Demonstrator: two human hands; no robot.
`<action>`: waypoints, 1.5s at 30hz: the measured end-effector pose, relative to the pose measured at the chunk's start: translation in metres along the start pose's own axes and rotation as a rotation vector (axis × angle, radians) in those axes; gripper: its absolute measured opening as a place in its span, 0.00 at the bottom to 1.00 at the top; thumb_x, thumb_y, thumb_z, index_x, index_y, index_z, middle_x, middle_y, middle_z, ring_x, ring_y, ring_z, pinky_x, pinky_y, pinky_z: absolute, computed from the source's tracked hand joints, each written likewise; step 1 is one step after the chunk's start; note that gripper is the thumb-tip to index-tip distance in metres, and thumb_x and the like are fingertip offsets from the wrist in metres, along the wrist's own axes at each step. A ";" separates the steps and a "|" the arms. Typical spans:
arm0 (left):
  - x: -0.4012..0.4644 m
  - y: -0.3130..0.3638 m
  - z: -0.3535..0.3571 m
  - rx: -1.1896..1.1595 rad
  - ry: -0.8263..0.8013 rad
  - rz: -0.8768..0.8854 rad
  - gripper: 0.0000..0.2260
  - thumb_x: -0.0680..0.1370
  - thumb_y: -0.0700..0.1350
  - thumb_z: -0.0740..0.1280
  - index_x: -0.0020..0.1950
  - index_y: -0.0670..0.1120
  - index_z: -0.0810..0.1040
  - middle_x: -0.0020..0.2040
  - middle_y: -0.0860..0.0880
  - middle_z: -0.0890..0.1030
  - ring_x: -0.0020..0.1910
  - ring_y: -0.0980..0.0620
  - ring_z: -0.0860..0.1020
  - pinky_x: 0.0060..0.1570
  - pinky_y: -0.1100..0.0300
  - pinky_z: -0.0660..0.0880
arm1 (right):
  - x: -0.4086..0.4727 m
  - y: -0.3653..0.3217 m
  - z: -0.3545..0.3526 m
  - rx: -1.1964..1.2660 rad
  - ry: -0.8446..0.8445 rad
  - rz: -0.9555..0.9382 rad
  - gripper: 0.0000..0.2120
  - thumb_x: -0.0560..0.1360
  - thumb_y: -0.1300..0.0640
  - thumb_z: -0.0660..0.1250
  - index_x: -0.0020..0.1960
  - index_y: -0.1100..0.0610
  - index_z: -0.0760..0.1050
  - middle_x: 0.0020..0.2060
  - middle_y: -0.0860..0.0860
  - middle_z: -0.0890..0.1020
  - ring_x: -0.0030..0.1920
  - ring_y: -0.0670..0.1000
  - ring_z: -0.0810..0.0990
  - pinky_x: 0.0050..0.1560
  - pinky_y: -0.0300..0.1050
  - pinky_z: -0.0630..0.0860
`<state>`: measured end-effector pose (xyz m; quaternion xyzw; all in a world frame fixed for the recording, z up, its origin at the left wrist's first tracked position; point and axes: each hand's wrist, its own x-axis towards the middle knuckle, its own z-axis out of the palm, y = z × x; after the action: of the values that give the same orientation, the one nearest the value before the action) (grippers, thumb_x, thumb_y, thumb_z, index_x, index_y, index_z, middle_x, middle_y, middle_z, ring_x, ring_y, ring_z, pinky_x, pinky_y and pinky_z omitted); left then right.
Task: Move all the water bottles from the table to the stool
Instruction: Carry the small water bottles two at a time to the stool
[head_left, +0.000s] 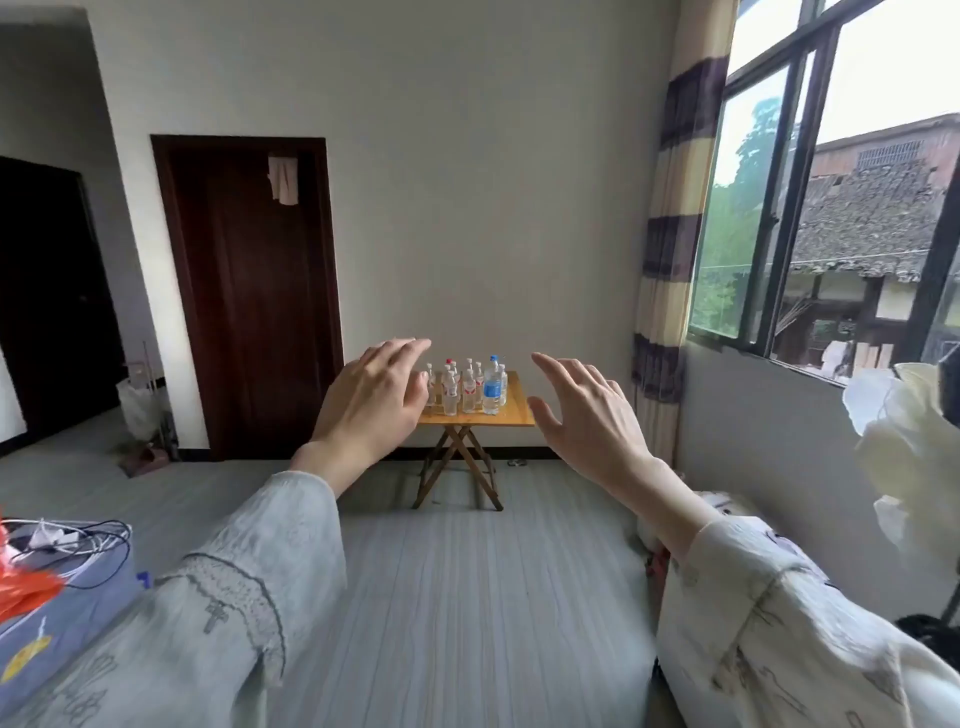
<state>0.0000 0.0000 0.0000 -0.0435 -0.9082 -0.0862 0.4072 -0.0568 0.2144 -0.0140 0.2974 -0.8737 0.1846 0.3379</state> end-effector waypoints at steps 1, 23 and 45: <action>0.002 -0.002 0.007 -0.023 0.019 -0.007 0.16 0.78 0.44 0.59 0.66 0.46 0.70 0.65 0.46 0.75 0.65 0.48 0.71 0.58 0.53 0.70 | 0.003 0.004 0.007 0.026 0.017 0.004 0.23 0.75 0.52 0.60 0.68 0.53 0.62 0.62 0.54 0.75 0.60 0.55 0.73 0.57 0.50 0.69; 0.177 -0.213 0.277 -0.239 -0.065 -0.082 0.16 0.78 0.45 0.58 0.65 0.49 0.70 0.65 0.49 0.74 0.63 0.51 0.72 0.58 0.59 0.69 | 0.222 0.113 0.294 0.161 -0.009 0.079 0.23 0.76 0.50 0.59 0.69 0.50 0.62 0.64 0.50 0.73 0.63 0.52 0.71 0.59 0.46 0.69; 0.437 -0.408 0.584 -0.266 -0.163 -0.221 0.15 0.79 0.47 0.57 0.65 0.51 0.69 0.65 0.51 0.73 0.64 0.54 0.70 0.57 0.64 0.65 | 0.521 0.302 0.595 0.299 -0.062 0.097 0.21 0.76 0.50 0.60 0.68 0.52 0.63 0.63 0.51 0.74 0.63 0.50 0.70 0.56 0.37 0.63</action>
<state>-0.7790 -0.2842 -0.1040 -0.0040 -0.9181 -0.2458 0.3108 -0.8469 -0.0750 -0.1042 0.3073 -0.8598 0.3193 0.2536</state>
